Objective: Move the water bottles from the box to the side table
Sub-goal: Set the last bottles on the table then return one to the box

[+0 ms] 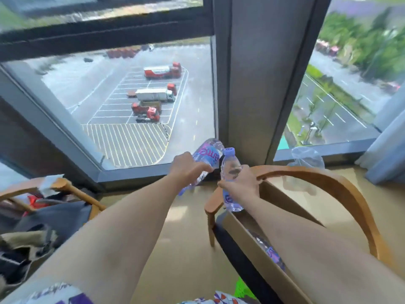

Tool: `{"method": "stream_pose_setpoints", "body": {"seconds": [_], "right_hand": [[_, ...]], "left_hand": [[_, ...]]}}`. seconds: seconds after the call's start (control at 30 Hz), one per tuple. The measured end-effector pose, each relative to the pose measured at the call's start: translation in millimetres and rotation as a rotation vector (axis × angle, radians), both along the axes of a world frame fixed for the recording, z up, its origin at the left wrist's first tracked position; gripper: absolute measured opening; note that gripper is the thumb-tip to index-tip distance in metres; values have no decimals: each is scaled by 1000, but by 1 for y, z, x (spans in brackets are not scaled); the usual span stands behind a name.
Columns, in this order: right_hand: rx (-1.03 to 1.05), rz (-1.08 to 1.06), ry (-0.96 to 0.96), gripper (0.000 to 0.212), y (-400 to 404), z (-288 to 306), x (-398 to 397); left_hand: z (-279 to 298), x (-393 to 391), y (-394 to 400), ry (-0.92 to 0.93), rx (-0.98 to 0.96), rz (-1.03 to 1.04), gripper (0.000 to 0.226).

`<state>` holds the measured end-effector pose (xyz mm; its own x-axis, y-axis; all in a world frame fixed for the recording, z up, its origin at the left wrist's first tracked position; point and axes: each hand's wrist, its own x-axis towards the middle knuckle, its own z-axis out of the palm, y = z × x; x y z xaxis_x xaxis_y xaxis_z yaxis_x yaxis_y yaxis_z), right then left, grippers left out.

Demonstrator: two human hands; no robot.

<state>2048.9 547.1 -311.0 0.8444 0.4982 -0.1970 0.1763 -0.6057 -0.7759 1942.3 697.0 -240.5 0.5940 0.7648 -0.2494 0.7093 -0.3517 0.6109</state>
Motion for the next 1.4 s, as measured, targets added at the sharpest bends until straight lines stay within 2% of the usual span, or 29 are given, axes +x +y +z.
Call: {"method": "stream_pose_setpoints", "body": {"seconds": [0.2, 0.47, 0.67, 0.77, 0.9, 1.03, 1.17, 1.33, 1.4], "right_hand": [[109, 210, -116, 67, 71, 57, -109], [238, 509, -145, 71, 140, 100, -290], [323, 803, -99, 62, 160, 115, -440], [325, 973, -98, 67, 165, 120, -514], [331, 1150, -83, 70, 166, 124, -611], [321, 1318, 29, 69, 160, 128, -718], [315, 1504, 86, 69, 153, 131, -819], [321, 1700, 99, 70, 148, 139, -944], [340, 1764, 97, 70, 150, 144, -993]], "left_hand": [[45, -140, 36, -131, 69, 314, 63], [77, -367, 48, -238, 146, 673, 64], [94, -524, 10, -298, 154, 994, 70], [99, -591, -16, -324, 191, 1142, 77], [101, -672, -53, -318, 232, 1338, 59], [102, -764, -94, -243, 269, 1548, 65], [103, -845, -125, -255, 302, 1713, 66], [113, -946, -146, -238, 369, 1875, 52], [119, -986, -149, -220, 387, 1924, 54]]}}
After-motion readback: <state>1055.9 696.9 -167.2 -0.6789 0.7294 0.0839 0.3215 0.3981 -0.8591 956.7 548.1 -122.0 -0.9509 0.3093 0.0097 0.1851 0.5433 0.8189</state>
